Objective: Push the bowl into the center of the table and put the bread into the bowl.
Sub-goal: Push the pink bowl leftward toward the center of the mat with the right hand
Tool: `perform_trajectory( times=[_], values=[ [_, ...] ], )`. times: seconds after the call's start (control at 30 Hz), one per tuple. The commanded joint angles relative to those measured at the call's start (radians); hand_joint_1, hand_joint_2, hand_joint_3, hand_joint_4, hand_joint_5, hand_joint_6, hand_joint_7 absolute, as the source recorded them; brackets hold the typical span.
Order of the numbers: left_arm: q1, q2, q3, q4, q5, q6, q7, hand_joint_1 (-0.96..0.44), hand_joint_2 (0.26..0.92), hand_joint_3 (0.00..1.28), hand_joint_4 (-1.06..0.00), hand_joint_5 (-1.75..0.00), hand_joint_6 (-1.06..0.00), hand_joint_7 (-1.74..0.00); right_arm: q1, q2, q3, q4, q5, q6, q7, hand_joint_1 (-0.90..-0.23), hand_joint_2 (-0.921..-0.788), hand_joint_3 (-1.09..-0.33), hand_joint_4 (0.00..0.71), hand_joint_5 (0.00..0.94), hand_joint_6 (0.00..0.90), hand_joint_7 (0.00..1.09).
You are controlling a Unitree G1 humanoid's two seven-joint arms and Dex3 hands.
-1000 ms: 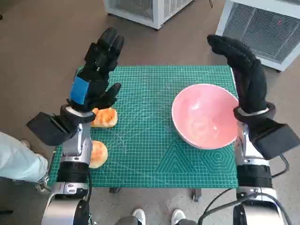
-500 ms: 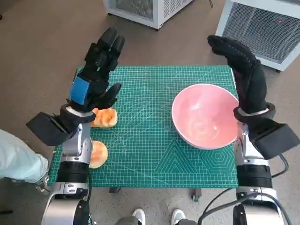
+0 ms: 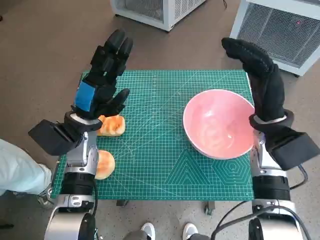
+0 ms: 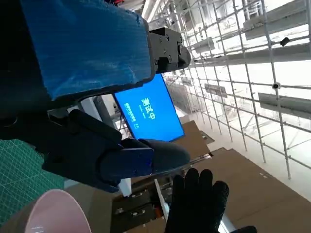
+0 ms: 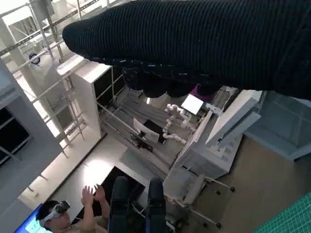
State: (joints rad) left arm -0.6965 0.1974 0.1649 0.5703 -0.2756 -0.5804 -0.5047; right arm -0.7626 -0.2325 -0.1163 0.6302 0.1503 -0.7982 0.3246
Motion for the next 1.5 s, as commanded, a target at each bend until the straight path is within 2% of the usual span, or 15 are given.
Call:
perform_trajectory(
  times=[0.03,0.23,0.37,0.63,0.7,0.77,0.83,0.97,1.17,1.37,1.5],
  values=[
    [-0.005,0.003,-0.003,-0.009,0.013,-0.007,0.011,-0.75,0.921,0.48,-0.1,0.0,0.0,-0.28,0.017,0.0,-0.002,0.011,-0.004,0.006,0.001,-0.7,-0.921,-0.752,0.186,0.0,0.258,0.07],
    [-0.003,0.002,-0.007,-0.013,0.024,-0.006,0.023,-0.76,0.921,0.48,-0.1,0.0,0.0,-0.28,0.021,-0.011,-0.01,0.019,0.005,0.001,0.011,-0.7,-0.921,-0.75,0.187,0.001,0.258,0.07],
    [0.0,0.001,-0.007,-0.019,0.024,-0.006,0.024,-0.76,0.921,0.48,-0.1,0.0,0.0,-0.28,0.015,-0.035,-0.032,0.062,0.034,-0.013,0.04,-0.702,-0.921,-0.742,0.191,0.003,0.262,0.07],
    [0.001,0.002,-0.003,-0.015,0.024,-0.01,0.022,-0.76,0.921,0.48,-0.1,0.0,0.0,-0.28,-0.026,-0.095,-0.121,0.283,0.113,-0.073,0.131,-0.702,-0.921,-0.729,0.191,0.001,0.267,0.07],
    [0.002,0.002,-0.002,-0.017,0.022,-0.008,0.021,-0.76,0.921,0.48,-0.1,0.0,0.0,-0.28,-0.031,-0.103,-0.147,0.34,0.125,-0.088,0.132,-0.699,-0.921,-0.734,0.186,0.001,0.265,0.07],
    [0.002,0.002,-0.001,-0.016,0.018,-0.007,0.019,-0.76,0.921,0.48,-0.1,0.0,0.0,-0.28,-0.035,-0.109,-0.167,0.389,0.126,-0.104,0.119,-0.692,-0.921,-0.741,0.181,0.0,0.262,0.07],
    [0.002,0.002,0.0,-0.015,0.017,-0.006,0.018,-0.76,0.921,0.48,-0.1,0.0,0.0,-0.28,-0.037,-0.114,-0.179,0.429,0.116,-0.117,0.093,-0.684,-0.921,-0.749,0.177,0.0,0.258,0.07],
    [0.0,0.003,0.002,-0.008,0.016,-0.008,0.018,-0.76,0.921,0.48,-0.1,0.0,0.0,-0.28,-0.037,-0.133,-0.19,0.507,0.073,-0.126,0.005,-0.677,-0.921,-0.766,0.171,0.0,0.252,0.07],
    [-0.002,0.005,0.003,-0.003,0.017,-0.009,0.017,-0.76,0.921,0.48,-0.1,0.0,0.0,-0.28,-0.031,-0.163,-0.184,0.591,0.003,-0.073,-0.134,-0.682,-0.921,-0.796,0.158,0.0,0.246,0.07],
    [-0.004,0.008,0.005,0.001,0.017,-0.009,0.015,-0.75,0.921,0.48,-0.1,0.0,0.0,-0.28,-0.014,-0.172,-0.187,0.641,-0.028,0.006,-0.211,-0.68,-0.921,-0.843,0.16,0.002,0.241,0.07],
    [-0.004,0.01,0.005,-0.003,0.016,-0.007,0.013,-0.75,0.921,0.48,-0.1,0.0,0.0,-0.28,-0.002,-0.164,-0.203,0.663,-0.019,0.063,-0.225,-0.681,-0.921,-0.858,0.162,0.002,0.245,0.07]
  ],
)
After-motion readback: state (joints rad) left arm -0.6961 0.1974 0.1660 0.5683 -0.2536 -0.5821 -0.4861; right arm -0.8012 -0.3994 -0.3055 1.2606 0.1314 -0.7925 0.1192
